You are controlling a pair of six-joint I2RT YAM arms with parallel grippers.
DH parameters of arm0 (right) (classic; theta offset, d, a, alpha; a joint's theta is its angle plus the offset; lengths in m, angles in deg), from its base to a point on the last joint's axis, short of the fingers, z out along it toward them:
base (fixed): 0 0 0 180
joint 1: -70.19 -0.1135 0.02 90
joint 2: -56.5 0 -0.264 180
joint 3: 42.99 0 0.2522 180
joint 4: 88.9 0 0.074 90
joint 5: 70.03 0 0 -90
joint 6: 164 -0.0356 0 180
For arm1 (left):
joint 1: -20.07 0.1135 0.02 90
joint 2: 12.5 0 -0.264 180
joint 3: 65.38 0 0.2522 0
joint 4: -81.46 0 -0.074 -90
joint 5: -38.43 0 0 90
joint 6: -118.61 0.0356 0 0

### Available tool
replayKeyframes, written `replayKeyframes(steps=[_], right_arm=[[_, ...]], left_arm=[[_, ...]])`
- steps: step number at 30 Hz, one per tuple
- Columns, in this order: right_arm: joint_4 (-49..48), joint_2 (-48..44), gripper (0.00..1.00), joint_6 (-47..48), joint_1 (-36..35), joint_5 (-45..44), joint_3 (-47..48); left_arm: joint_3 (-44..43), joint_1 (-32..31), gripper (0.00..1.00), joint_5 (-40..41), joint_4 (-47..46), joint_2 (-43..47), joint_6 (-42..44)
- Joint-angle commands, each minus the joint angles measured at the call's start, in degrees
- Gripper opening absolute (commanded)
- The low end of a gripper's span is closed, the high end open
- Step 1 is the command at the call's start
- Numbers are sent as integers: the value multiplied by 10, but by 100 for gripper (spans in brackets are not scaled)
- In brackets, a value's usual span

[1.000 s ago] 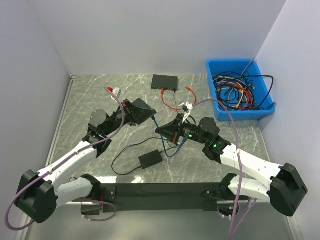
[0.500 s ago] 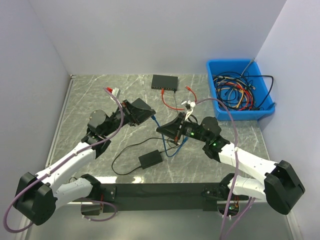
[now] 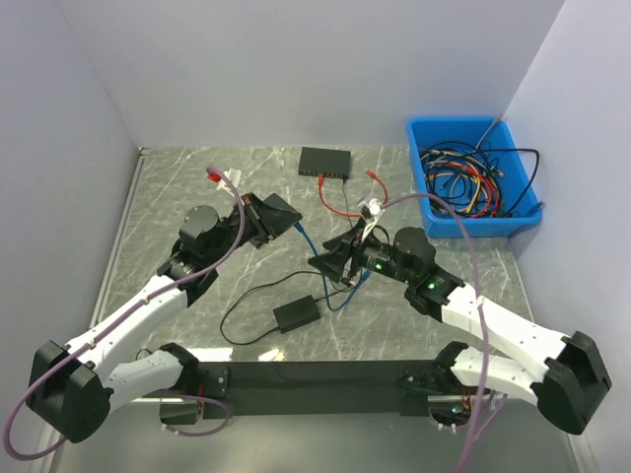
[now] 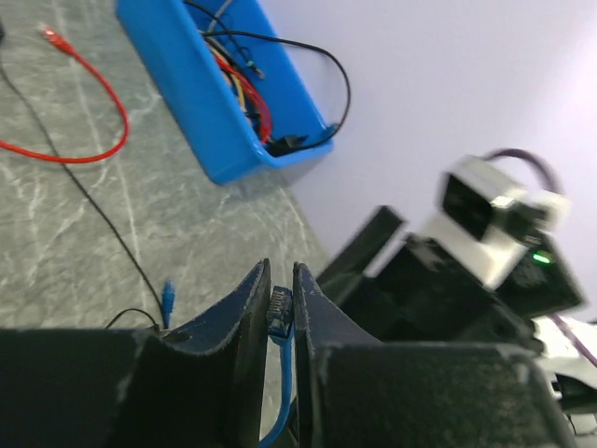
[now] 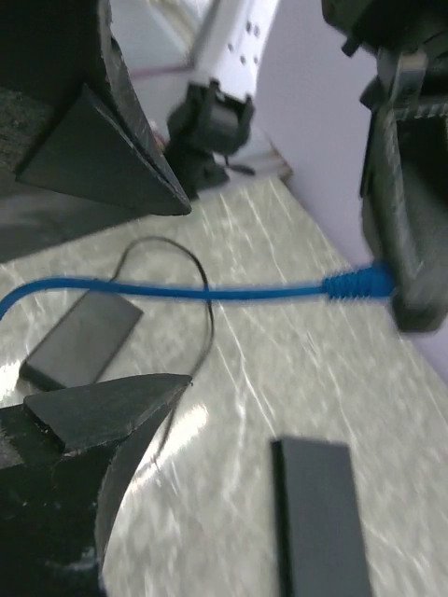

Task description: Insert the plug into the switch port

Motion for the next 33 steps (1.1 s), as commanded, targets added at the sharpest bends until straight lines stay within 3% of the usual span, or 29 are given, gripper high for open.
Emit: replayKeyframes(steps=[1,3,6,11,17,33], right_arm=[[145,-37,75,126,-27,-145,84],[169,-38,75,142,-42,-188,111],[201,-25,62,171,-58,-255,148],[231,10,56,215,-100,-335,195],[249,69,47,233,-122,-348,235],[241,118,43,233,-144,-375,259]], left_arm=[[-38,-2,1,41,55,-10,19],[-46,-3,1,38,61,-17,16],[-58,-12,1,53,81,-28,17],[-77,-32,1,80,107,-37,23],[-82,-38,1,83,108,-42,24],[-81,-43,1,82,102,-53,22]])
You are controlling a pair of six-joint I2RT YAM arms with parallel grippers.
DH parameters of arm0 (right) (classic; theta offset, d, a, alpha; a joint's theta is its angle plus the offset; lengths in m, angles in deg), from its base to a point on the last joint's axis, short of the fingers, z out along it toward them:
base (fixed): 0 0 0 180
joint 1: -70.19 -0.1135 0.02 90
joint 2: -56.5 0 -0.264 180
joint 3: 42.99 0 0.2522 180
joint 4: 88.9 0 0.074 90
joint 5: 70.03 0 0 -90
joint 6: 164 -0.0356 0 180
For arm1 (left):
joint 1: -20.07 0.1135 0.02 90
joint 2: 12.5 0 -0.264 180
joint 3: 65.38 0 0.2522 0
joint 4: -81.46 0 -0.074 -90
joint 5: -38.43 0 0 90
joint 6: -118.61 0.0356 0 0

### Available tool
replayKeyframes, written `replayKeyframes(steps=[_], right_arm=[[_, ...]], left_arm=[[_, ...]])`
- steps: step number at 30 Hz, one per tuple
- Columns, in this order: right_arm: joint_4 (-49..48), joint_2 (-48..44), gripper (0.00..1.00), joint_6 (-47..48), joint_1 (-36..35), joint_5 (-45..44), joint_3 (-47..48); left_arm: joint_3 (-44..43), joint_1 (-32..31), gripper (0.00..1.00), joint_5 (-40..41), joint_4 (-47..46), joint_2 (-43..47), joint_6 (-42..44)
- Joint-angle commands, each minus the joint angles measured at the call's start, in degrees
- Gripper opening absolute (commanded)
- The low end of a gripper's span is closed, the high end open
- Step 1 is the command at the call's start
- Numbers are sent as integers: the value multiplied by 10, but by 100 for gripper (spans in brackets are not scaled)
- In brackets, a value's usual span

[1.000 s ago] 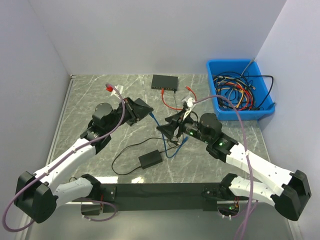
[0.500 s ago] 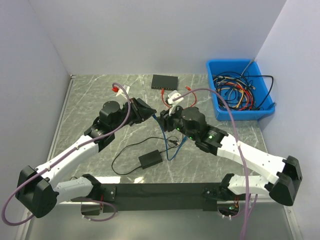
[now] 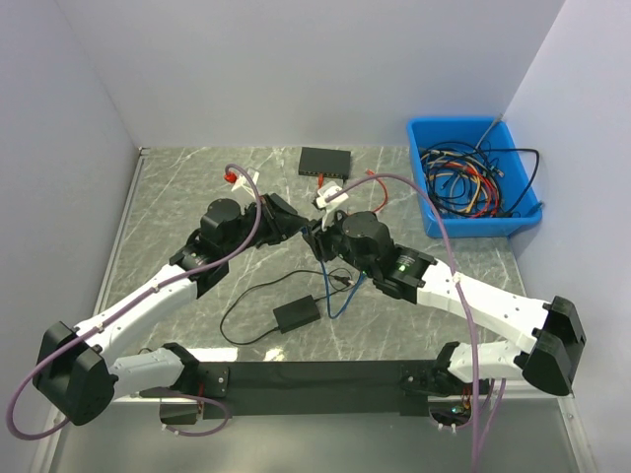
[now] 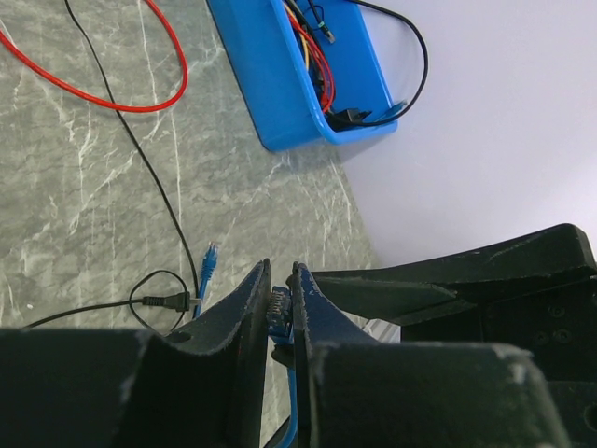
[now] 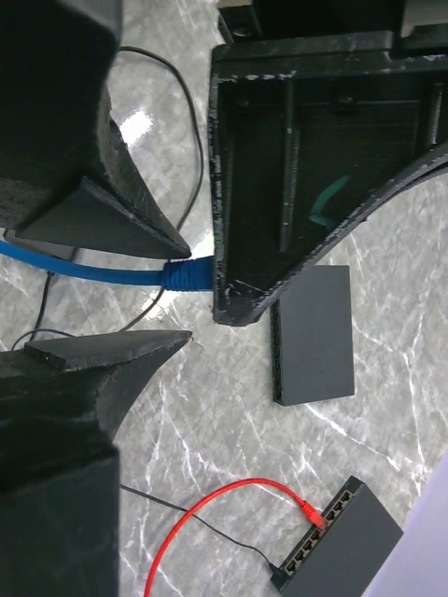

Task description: Insert the plug into the switch port

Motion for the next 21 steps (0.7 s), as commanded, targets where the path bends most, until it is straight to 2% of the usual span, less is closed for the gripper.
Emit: replayKeyframes(steps=[1,3,10,15,16,20,21], right_arm=[[-9,8,42,7,-7,-17,35],[-10,15,41,6,-9,-17,38],[-7,27,25,4,-13,-25,46],[-7,26,6,4,-13,-22,43],[-9,26,0,4,-12,-18,42],[-12,21,0,-1,-12,-10,31],[-12,20,0,-6,-12,-11,26]], left_arm=[[-23,-4,1,4,-18,5,8],[-23,-4,1,4,-18,5,8],[-23,-4,1,2,-18,5,8],[-23,-3,1,5,-15,7,8],[-24,-4,1,6,-15,8,9],[-23,-4,1,8,-12,9,9],[-24,-4,7,12,-6,10,9]])
